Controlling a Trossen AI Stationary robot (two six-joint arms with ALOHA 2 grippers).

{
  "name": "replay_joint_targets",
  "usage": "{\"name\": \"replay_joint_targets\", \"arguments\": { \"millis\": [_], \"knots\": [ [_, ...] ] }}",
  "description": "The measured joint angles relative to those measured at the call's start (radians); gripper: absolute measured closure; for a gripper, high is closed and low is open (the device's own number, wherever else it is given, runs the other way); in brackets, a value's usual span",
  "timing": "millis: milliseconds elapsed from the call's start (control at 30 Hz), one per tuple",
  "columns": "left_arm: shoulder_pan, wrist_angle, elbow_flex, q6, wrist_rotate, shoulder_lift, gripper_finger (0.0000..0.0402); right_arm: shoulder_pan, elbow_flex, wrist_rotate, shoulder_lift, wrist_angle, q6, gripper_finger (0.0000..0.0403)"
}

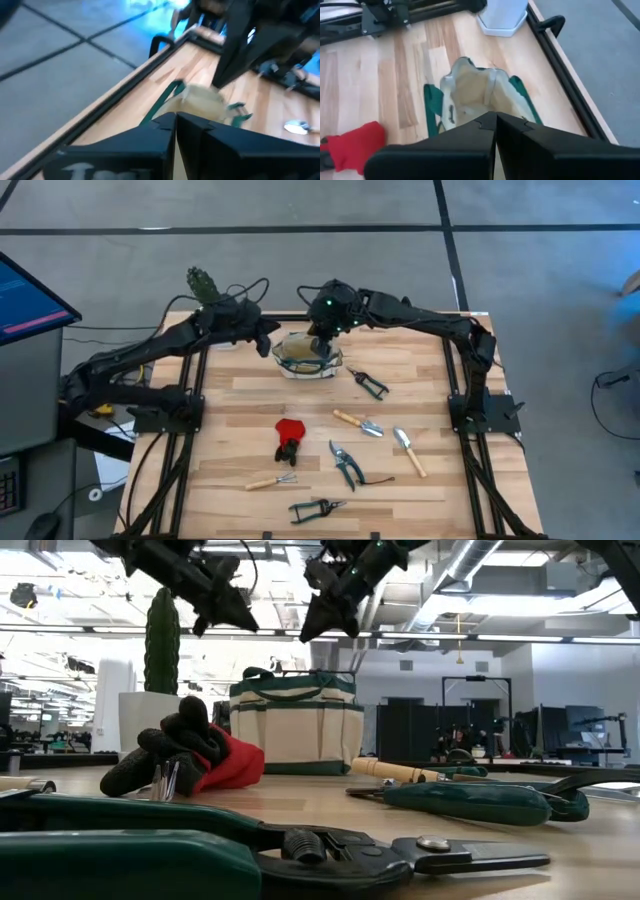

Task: Pick & Place Garden tools in Gardening bag
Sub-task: Put the left trowel into the gardening bag

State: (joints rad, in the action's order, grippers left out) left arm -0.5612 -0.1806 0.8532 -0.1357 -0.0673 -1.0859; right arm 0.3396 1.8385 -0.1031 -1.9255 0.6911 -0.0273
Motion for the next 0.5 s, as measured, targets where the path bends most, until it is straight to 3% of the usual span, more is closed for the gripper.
{"name": "replay_joint_targets", "arguments": {
  "millis": [267, 500],
  "knots": [
    [0.025, -0.053, -0.005, 0.000, -0.008, 0.107, 0.0399, -0.034, 0.000, 0.000, 0.006, 0.003, 0.002, 0.0403],
    [0.033, -0.063, -0.104, -0.005, -0.008, 0.180, 0.0399, -0.017, -0.025, 0.000, 0.043, -0.006, -0.006, 0.0403]
  ]
}}
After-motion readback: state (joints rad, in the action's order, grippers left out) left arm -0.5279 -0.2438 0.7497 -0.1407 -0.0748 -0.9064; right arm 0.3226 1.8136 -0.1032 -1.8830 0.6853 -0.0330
